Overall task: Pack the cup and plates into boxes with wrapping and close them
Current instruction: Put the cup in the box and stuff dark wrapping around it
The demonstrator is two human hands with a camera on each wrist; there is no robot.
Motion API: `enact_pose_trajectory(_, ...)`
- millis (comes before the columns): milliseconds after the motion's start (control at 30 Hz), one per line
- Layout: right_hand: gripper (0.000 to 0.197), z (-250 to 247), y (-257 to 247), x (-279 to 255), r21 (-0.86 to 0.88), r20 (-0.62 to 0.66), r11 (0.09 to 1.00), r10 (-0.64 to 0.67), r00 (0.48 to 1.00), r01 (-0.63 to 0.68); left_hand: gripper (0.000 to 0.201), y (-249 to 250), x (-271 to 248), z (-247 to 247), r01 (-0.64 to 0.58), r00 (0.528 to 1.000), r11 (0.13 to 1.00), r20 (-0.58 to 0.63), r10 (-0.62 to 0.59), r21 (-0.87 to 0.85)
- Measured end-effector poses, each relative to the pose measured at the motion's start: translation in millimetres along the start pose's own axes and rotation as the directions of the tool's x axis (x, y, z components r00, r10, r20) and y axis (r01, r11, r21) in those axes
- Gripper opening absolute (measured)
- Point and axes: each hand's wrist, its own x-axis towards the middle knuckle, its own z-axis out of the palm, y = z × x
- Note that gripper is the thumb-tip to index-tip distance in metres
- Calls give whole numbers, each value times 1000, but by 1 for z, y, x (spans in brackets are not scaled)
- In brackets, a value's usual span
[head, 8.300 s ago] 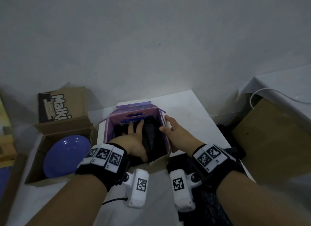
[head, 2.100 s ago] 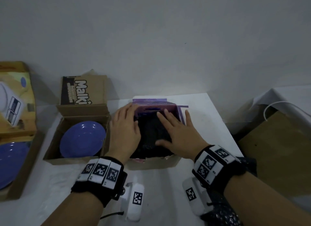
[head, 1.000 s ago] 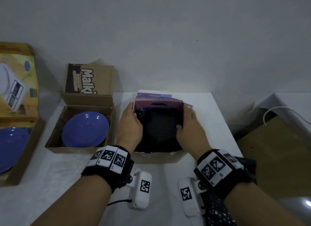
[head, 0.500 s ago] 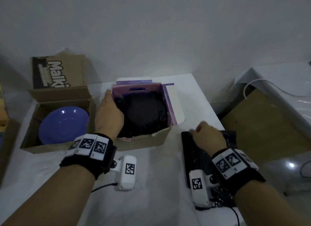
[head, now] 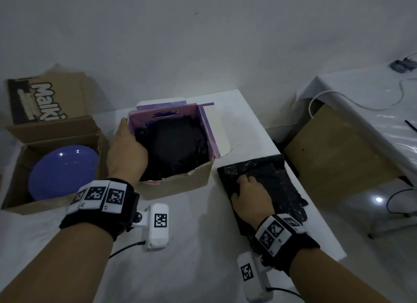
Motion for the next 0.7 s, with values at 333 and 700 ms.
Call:
enact_pose_trajectory(333,23,-8,-6,9,308,-106,949,-36,994,67,54,1,-2,-3,-5,1000,1000,3,5,-24)
enact_pose_trajectory(700,18,-118,-67,20,283,-788,820,-98,607,498,39,2,-5,-5,24,999,954,-22,-33,-299)
